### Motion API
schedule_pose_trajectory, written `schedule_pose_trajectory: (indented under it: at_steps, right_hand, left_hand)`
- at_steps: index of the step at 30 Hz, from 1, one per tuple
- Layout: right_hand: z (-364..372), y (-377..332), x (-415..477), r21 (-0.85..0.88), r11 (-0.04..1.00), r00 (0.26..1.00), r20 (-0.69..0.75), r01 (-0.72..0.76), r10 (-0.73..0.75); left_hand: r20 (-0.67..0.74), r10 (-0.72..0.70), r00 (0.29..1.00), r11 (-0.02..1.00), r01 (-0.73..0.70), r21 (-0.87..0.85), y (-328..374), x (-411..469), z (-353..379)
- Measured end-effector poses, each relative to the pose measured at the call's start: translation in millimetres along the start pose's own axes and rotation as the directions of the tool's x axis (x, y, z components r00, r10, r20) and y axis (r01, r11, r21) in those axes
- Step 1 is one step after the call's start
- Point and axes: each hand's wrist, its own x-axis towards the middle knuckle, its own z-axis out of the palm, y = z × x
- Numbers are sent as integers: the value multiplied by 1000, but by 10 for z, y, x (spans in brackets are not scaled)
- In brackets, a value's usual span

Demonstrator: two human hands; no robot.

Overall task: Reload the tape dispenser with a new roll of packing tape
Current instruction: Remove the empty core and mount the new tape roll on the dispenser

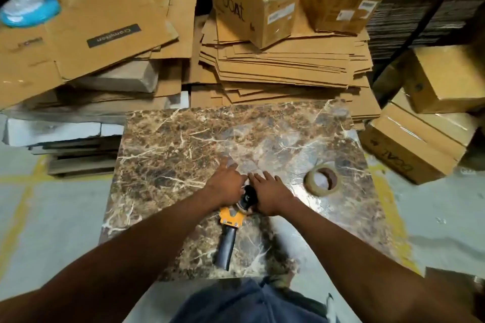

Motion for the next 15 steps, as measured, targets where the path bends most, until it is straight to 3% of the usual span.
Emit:
schedule_pose_trajectory:
  at_steps: [3,7,10,12,15]
  right_hand:
    - [137,-72,-7,-4,1000,1000,-26,6,-6]
    - [284,-81,14,-8,1000,994,-105,-1,0]
    - [280,-67,19,235,972,991,-123,-13,44]
    - [268,-45,22,482,875,987,-104,-55,119]
    - [207,-16,63,562,809,976,-13,-172,216]
  left_hand:
    - [24,11,1000,1000,-11,5,6,69,200]
    - [50,-6,999,985,15,-171,-60,81,269]
    - [65,10,998,978,3,-208,-114,96,225]
    - [74,21,997,982,-7,-189,-98,111,215]
    - [120,2,993,984,20,-179,-14,174,243]
